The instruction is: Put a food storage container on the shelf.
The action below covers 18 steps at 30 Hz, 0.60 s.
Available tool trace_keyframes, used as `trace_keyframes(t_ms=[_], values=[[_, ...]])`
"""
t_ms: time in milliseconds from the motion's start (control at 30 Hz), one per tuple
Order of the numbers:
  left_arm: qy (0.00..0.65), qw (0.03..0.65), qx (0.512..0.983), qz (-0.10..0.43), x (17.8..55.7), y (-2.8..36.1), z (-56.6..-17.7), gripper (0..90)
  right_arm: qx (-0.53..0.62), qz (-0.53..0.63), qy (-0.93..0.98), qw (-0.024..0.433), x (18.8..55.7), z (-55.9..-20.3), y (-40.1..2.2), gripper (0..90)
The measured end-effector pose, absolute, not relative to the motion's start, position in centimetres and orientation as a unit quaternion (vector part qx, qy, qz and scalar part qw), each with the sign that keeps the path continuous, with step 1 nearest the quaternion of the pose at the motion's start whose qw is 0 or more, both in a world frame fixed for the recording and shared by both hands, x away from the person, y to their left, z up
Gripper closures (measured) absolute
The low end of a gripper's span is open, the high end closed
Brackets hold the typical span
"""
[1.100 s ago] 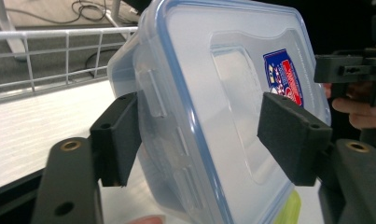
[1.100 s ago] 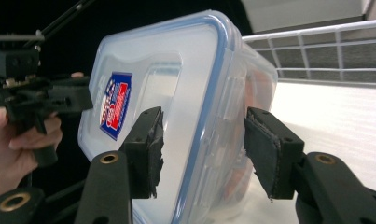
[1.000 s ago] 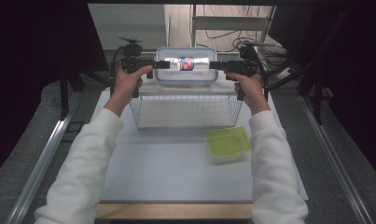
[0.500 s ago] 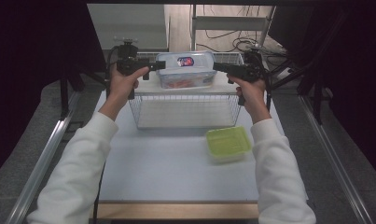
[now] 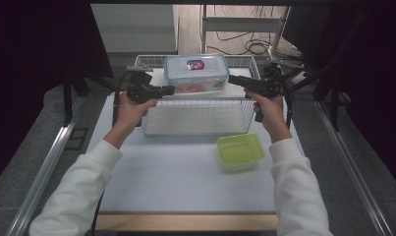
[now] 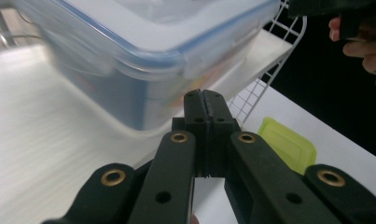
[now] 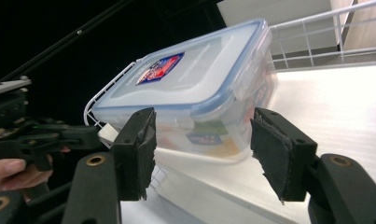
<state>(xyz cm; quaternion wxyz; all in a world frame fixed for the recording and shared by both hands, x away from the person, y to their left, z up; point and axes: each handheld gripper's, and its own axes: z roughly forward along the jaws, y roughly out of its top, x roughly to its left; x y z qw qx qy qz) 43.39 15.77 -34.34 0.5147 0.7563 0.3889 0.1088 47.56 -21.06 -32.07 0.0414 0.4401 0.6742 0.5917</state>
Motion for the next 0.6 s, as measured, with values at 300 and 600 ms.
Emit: trace_keyframes(t_ms=[300, 600], values=[[0.406, 0.513, 0.749, 0.102, 45.1, 14.7, -35.1, 90.0, 0.432, 0.591, 0.680, 0.041, 47.0, -32.6, -21.6, 40.5], [0.421, 0.511, 0.742, 0.103, 45.7, 15.4, -35.0, 89.9, 0.421, 0.592, 0.686, 0.037, 46.5, -32.5, -21.5, 40.2]])
